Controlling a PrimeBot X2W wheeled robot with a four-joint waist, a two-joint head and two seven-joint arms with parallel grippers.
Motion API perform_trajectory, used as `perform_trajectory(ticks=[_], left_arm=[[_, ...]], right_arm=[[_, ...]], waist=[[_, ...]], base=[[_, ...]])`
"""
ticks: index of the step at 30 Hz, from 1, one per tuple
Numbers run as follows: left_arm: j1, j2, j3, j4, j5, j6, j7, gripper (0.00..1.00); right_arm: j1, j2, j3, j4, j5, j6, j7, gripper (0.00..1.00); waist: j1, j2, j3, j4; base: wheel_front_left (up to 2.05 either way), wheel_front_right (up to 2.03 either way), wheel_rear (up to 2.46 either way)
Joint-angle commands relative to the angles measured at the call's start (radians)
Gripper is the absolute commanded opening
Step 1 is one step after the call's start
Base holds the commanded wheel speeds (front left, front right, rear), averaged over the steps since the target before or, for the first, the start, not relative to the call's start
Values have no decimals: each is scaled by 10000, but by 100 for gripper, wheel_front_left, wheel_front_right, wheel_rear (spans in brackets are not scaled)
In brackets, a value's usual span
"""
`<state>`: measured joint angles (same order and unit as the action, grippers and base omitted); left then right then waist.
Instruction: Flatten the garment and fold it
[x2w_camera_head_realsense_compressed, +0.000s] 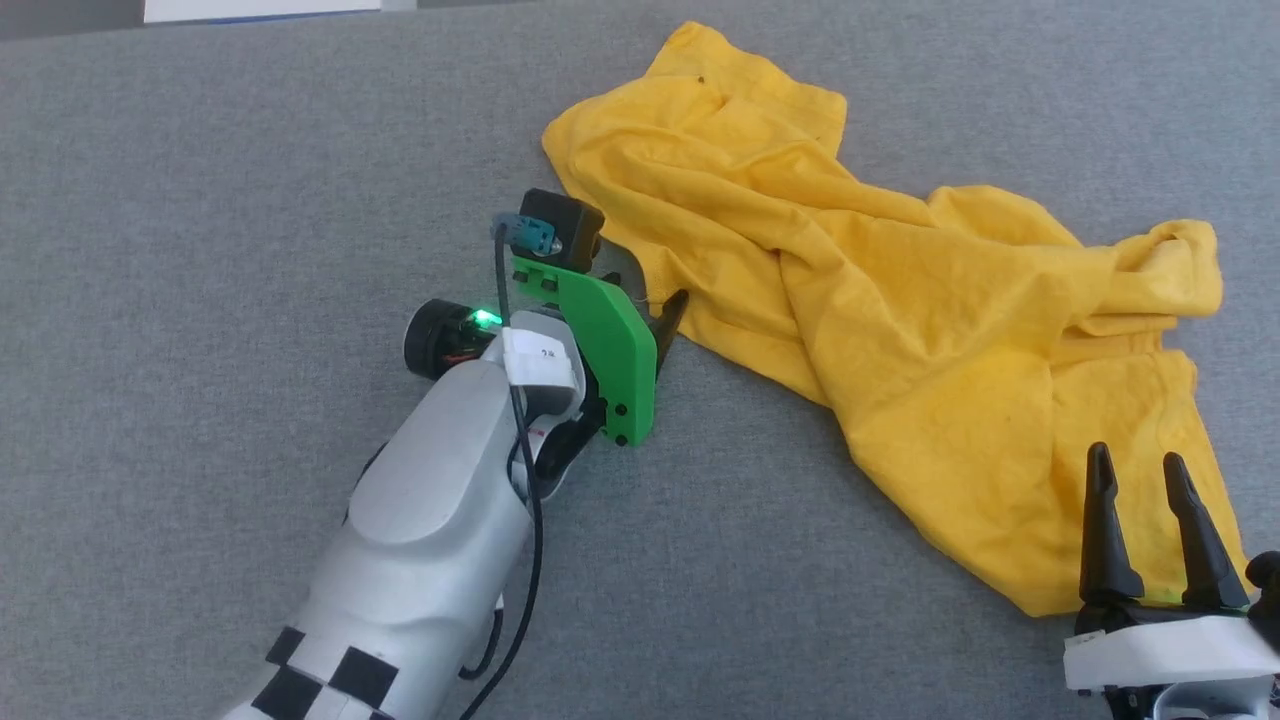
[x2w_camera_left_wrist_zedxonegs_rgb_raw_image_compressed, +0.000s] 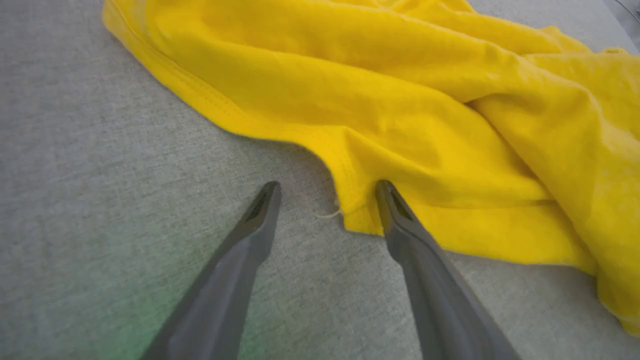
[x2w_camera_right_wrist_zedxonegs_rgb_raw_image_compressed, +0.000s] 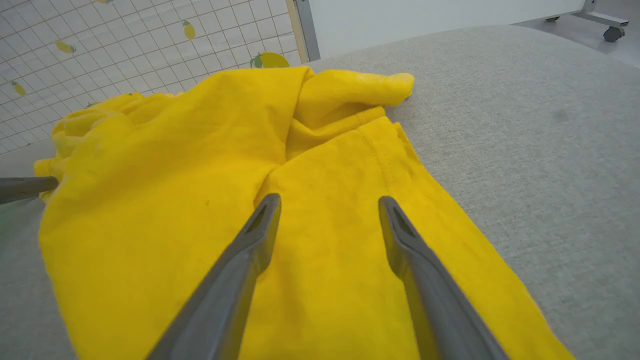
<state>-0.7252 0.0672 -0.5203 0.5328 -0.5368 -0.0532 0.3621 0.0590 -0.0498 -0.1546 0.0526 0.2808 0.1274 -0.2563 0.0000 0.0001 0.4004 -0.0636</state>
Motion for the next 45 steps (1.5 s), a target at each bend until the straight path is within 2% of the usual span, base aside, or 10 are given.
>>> perform_trajectory(ticks=[1,8,14,18,26,31,32,33,39,45], left_arm=[[54,-75,-179,299,-74,-118,-50,0],[128,-114,-630,739,-376,-551,-488,0],[384,100,-341,-162,-1298,-720,-1234,0],[1191,1252,56,-1299,-1859,-749,-1119,0],[3140,4908,1376,-3162,-2239,-392,168,0],[3427,5721,1847,-3256,-1908,111,-23,0],[3417,5671,1907,-3198,-1853,233,-190,41],[3377,5595,1930,-3118,-1696,373,-463,100],[3474,4525,2108,-3344,-1465,748,-2506,100],[4918,3690,2494,-4934,-905,1596,-5246,100]], right_arm=[[-134,-5,23,20,-22,33,-55,100],[-40,-5,-154,39,-49,33,-55,100],[60,-5,-406,35,-105,33,-55,100],[190,-5,-511,123,-105,33,-55,100],[283,-5,-561,295,-64,33,-55,100],[263,-5,-608,453,-143,33,-55,100],[252,-5,-590,486,-157,33,-55,100],[239,-5,-549,529,-177,33,-55,100],[224,-5,-389,732,-251,33,-55,100],[167,-5,-352,612,-443,33,16,100]], waist=[[0,-1,-76,-75],[0,-1,-276,17],[0,-1,-500,405],[0,-1,-664,619],[0,-1,-903,695],[0,-1,-1076,743],[0,-1,-1110,742],[0,-1,-1155,737],[0,-1,-1454,737],[0,-1,-1626,921]], base=[[0,0,0],[0,0,0],[0,0,0],[0,0,0],[0,0,0],[0,0,0],[0,0,0],[0,0,0],[0,0,0],[0,0,0]])
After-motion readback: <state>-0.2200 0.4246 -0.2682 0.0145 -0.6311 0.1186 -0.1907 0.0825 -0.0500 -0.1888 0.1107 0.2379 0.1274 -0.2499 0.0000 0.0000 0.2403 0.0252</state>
